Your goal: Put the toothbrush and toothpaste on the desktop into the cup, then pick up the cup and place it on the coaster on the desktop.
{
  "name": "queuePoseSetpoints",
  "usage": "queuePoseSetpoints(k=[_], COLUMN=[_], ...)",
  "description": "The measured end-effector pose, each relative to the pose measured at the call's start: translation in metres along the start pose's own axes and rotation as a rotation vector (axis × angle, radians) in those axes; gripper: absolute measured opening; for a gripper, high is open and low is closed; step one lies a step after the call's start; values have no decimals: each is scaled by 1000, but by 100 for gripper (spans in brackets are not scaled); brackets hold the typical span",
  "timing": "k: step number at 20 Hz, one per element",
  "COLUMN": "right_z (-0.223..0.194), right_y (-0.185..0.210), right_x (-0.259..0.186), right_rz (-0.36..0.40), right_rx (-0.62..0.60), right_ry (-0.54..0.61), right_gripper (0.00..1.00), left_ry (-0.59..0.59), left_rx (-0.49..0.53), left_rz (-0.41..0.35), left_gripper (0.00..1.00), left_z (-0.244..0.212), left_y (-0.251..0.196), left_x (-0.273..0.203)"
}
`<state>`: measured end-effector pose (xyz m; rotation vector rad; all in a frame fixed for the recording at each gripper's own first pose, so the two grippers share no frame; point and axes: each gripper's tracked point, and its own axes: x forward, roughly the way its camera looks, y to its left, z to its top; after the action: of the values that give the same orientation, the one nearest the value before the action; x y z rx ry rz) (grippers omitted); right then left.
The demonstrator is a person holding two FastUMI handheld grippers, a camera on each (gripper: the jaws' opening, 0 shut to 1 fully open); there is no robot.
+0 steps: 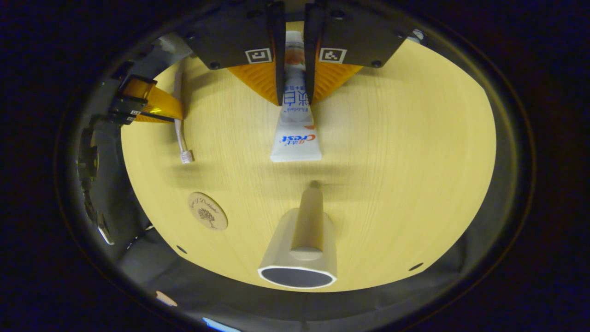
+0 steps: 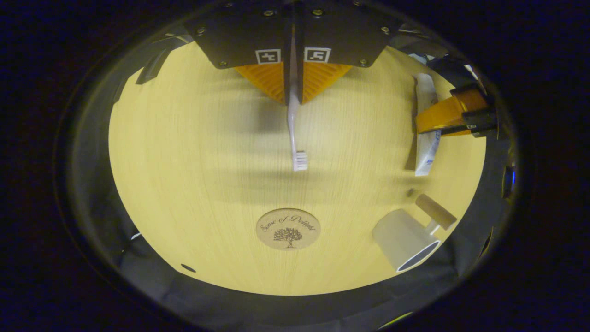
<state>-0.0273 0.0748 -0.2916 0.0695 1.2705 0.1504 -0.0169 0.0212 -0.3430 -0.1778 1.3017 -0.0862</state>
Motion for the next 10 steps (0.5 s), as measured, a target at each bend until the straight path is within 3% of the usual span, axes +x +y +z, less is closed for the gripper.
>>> queuePoseSetpoints(k=[5,10], right_z=[13,42], right_y=[10,24], right_x=[-20,-52], right_rz=[89,200], right_rx=[62,94], right_ry=[-77,-241], right_gripper=[4,4], left_ry=[-95,-248], left_rx=[-49,-103], left_rz=[-16,-34], left_gripper=[22,23], left_z=[8,36], left_y=[9,21], left_x=[-20,-54])
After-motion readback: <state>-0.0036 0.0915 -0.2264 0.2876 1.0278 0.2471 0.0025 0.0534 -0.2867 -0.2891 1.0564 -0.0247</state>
